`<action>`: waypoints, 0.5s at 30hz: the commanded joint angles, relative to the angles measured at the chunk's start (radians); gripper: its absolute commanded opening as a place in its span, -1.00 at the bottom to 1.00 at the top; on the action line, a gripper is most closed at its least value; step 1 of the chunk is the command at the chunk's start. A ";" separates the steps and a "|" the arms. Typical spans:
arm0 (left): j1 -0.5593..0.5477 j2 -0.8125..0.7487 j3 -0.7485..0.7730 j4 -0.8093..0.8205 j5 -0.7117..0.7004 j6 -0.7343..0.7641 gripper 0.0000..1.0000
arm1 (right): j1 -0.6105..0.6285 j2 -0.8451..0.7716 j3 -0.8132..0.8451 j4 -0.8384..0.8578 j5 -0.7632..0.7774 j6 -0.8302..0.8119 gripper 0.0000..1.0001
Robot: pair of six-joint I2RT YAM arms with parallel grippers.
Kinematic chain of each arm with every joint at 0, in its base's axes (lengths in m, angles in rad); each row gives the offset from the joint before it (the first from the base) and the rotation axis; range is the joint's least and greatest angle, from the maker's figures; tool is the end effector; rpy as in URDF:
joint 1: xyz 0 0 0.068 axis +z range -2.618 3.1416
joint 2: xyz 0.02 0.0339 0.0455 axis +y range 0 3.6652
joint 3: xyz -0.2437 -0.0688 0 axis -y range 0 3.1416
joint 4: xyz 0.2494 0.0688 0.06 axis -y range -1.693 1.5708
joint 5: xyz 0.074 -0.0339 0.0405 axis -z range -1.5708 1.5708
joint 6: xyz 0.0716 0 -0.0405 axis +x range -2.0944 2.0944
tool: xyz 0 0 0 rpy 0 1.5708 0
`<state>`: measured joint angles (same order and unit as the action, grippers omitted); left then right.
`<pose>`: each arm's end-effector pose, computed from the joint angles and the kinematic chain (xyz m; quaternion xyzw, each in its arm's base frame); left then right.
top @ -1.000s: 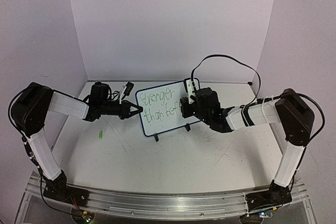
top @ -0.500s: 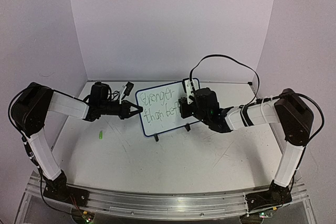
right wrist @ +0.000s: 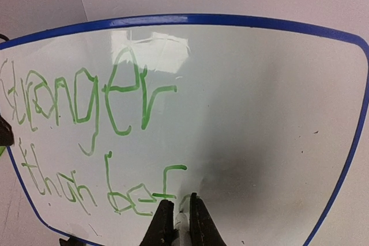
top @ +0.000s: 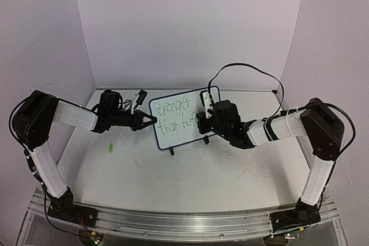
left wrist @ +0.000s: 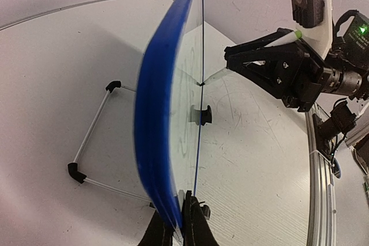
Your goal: Write a sentence on the whiteboard
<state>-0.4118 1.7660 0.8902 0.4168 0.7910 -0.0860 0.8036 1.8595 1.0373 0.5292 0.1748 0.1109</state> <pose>0.3320 -0.2006 0.1444 0.3277 0.7405 -0.4371 0.3913 0.3154 0.3091 0.1635 -0.2225 0.7699 0.1994 0.5639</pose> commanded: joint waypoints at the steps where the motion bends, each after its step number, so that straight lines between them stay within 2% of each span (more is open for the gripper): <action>1: 0.011 0.008 0.010 -0.065 -0.144 0.115 -1.00 | 0.005 -0.001 -0.013 0.002 0.052 0.019 -1.00; 15: 0.010 0.007 0.009 -0.067 -0.145 0.118 -1.00 | -0.008 -0.005 0.015 0.002 0.129 0.005 -1.00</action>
<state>-0.4118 1.7660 0.8902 0.4164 0.7906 -0.0861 0.8036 1.8595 1.0302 0.5209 0.2533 0.1242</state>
